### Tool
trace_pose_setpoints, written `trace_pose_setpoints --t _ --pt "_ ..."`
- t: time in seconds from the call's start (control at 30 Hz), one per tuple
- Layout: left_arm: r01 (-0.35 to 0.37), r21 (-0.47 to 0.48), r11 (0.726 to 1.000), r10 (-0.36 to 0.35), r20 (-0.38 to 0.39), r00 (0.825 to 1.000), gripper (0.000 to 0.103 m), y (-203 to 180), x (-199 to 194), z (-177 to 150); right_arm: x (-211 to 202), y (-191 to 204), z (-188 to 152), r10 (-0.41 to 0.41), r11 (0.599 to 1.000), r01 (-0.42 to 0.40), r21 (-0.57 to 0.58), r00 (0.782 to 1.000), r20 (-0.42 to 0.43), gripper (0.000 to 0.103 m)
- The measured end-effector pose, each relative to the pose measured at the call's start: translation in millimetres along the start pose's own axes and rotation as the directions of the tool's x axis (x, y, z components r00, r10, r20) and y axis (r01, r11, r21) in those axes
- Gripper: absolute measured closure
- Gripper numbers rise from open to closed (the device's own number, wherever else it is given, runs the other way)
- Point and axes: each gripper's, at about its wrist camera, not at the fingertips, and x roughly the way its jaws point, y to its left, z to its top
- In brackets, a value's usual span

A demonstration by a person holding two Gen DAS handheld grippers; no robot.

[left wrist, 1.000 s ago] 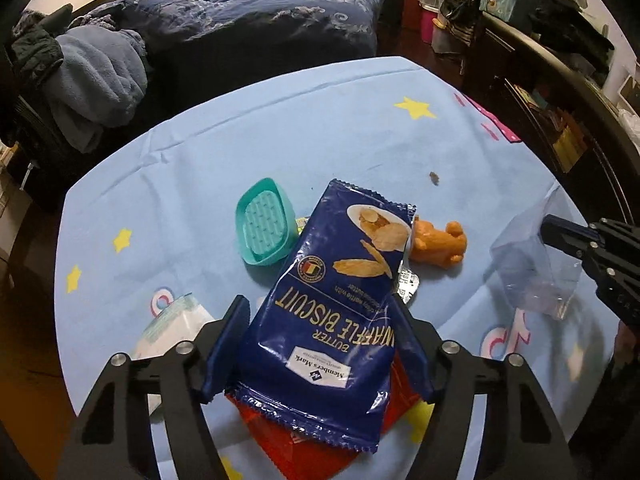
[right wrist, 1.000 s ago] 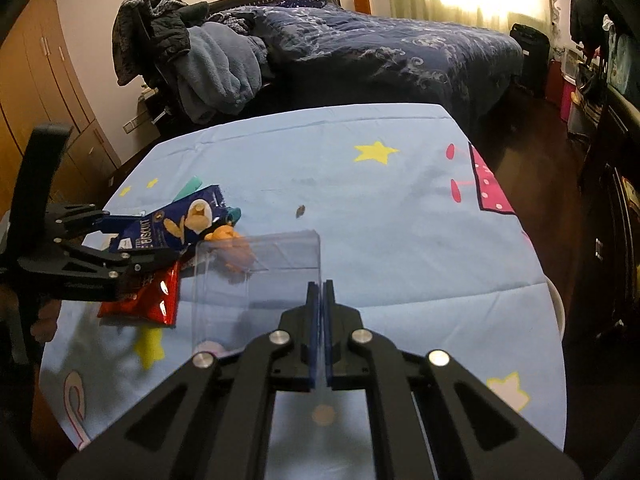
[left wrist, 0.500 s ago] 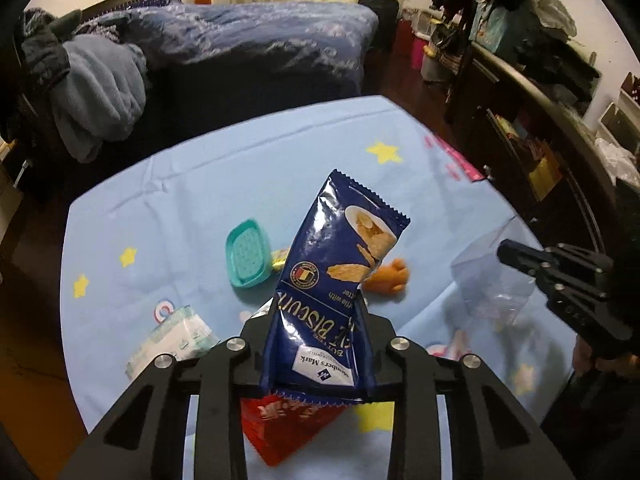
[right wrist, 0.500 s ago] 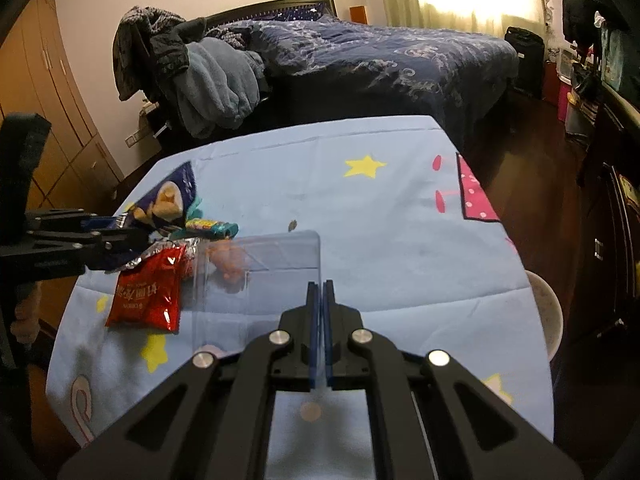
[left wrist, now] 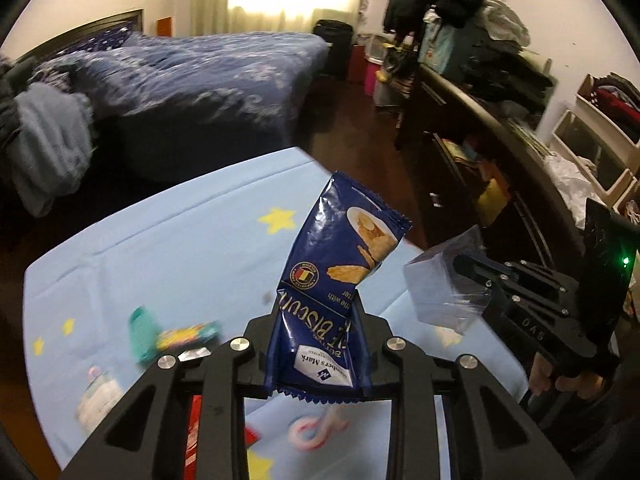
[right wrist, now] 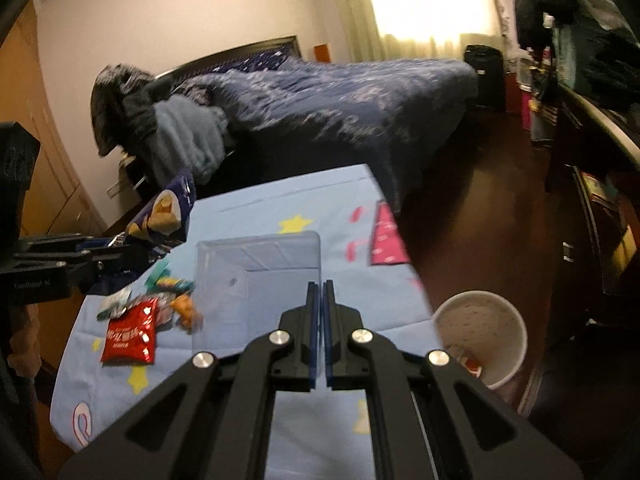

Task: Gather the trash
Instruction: 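Carry both items over the white bin and open both tools to drop them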

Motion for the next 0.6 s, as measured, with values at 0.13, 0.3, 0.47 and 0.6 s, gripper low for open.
trace_pose_setpoints --t 0.13,0.3,0.47,0.6 --pt "0.033 0.014 0.999 -0.033 -0.017 0.999 0.074 -27.0 25.6 22.3 -7.2 -40.1 1.1 -0.055 0.997 0.054 0.059 0.998 0.021 0.099" --pt "0.104 0.032 0.994 -0.101 -0.070 0.992 0.074 -64.6 70.8 49.8 -9.3 -100.4 -7.4 -0.129 0.978 0.125 0.166 0.992 0.012 0.099" --pt "0.131 0.061 0.989 -0.123 -0.125 0.984 0.074 -101.5 116.3 70.6 1.1 -160.6 -22.8 -0.214 0.942 0.215 0.258 0.976 -0.030 0.099" --pt "0.143 0.098 0.985 -0.124 -0.174 0.977 0.074 -138.3 160.5 85.8 20.6 -205.0 -40.1 -0.246 0.908 0.258 0.330 0.966 -0.078 0.099"
